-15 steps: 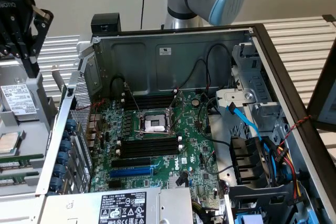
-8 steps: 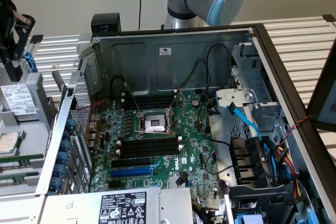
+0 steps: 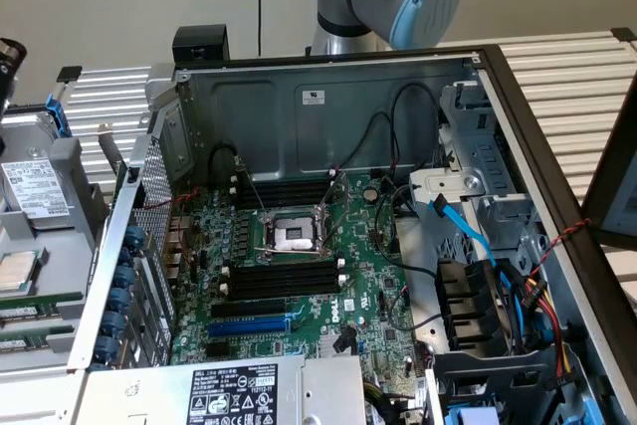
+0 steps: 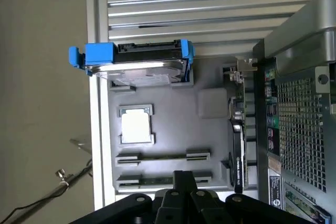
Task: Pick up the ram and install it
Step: 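Reach for the ram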
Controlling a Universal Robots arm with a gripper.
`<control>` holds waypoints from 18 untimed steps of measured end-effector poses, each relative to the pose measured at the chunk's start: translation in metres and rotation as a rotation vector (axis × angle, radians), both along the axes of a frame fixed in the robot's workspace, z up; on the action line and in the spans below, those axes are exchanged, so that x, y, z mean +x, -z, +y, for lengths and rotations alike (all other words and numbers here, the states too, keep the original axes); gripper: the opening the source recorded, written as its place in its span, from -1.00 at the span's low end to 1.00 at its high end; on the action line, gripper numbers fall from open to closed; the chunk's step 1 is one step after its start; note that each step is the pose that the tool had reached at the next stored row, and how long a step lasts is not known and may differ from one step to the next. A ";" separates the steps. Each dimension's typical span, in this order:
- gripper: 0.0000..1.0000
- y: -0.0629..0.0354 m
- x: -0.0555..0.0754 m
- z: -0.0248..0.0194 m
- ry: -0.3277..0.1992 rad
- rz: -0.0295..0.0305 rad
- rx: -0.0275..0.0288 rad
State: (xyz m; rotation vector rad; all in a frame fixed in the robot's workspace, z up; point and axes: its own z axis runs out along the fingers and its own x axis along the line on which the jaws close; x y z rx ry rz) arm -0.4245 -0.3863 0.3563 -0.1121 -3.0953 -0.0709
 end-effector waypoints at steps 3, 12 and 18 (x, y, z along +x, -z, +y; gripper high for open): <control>-0.79 0.0007 -0.005 0.0000 0.000 0.0144 0.0000; -0.79 0.0006 -0.005 0.0000 -0.020 0.0162 -0.0005; -0.79 0.0008 -0.006 0.0000 -0.124 0.0159 -0.0063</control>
